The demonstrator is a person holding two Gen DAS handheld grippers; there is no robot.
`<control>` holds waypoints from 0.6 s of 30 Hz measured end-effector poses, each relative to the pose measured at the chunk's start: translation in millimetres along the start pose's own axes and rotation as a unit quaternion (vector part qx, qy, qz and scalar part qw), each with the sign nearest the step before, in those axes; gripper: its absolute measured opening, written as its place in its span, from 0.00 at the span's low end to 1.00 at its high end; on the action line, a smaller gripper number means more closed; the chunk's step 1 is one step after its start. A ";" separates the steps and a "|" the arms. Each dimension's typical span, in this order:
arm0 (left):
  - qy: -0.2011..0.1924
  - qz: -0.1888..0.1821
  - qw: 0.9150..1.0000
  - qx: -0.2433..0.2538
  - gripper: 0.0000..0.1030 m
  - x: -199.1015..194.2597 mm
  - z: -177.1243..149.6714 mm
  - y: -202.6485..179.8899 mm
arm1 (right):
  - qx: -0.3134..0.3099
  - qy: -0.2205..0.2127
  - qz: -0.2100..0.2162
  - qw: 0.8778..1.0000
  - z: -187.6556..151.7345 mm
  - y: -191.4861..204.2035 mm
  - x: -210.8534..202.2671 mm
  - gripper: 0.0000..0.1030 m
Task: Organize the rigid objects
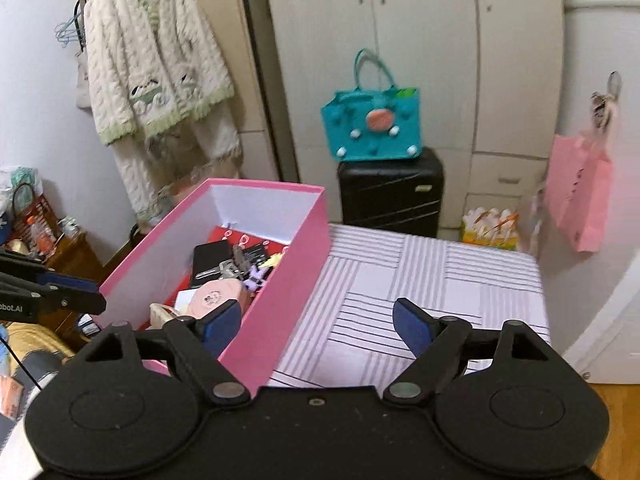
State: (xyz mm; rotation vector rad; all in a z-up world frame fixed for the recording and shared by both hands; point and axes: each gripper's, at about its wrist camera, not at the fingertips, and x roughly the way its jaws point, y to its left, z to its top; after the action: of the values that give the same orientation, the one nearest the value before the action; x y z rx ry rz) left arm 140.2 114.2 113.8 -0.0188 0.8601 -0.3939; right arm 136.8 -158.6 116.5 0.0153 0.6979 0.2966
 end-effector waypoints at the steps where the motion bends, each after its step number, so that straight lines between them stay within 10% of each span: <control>1: -0.005 -0.002 1.000 -0.002 0.25 0.6 -2.0 -3.1 | -0.003 -0.008 -0.009 1.000 -2.9 0.9 -4.4 0.84; 18: -0.077 0.066 0.995 -0.008 0.45 14.6 -48.6 -51.4 | 0.008 -0.070 -0.098 0.993 -52.5 18.0 -44.9 0.90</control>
State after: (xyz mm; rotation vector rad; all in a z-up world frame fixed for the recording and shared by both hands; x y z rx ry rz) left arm 95.8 68.3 80.0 -0.0068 0.7072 -0.2569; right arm 66.1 -158.1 106.5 -0.0180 0.5578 0.1006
